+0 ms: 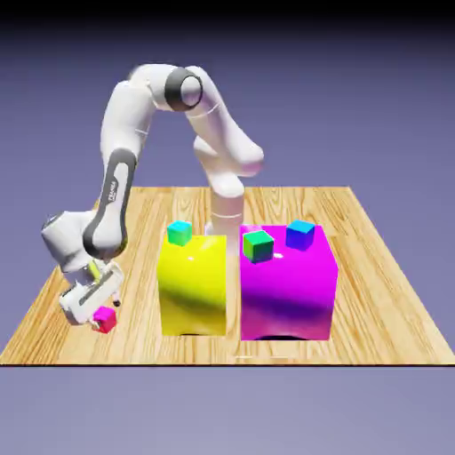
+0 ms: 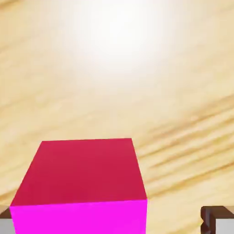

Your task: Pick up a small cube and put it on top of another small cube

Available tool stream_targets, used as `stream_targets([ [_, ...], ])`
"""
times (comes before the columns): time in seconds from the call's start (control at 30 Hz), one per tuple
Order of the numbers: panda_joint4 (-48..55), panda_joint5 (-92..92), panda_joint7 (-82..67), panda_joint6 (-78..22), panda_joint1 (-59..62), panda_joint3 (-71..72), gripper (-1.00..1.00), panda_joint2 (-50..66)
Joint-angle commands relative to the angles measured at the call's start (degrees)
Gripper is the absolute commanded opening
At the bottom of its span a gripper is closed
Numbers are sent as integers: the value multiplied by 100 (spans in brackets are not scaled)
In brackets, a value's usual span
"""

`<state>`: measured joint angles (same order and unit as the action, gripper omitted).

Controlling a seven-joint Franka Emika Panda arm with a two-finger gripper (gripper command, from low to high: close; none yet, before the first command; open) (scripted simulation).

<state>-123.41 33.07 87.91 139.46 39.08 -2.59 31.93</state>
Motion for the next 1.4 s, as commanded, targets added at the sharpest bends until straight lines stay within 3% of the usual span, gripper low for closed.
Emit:
stream_targets([
  [0.0,16,161,-107,-15,-208,-195,0,33],
  [0.3,157,1601,-1065,-148,-2068,-1942,0,324],
  [0.33,157,1601,-1065,-148,-2068,-1942,-100,324],
  [1.23,-252,-2570,1709,237,3319,3117,-100,-520],
  [1.37,-174,-2417,1383,125,2697,2876,-100,-710],
])
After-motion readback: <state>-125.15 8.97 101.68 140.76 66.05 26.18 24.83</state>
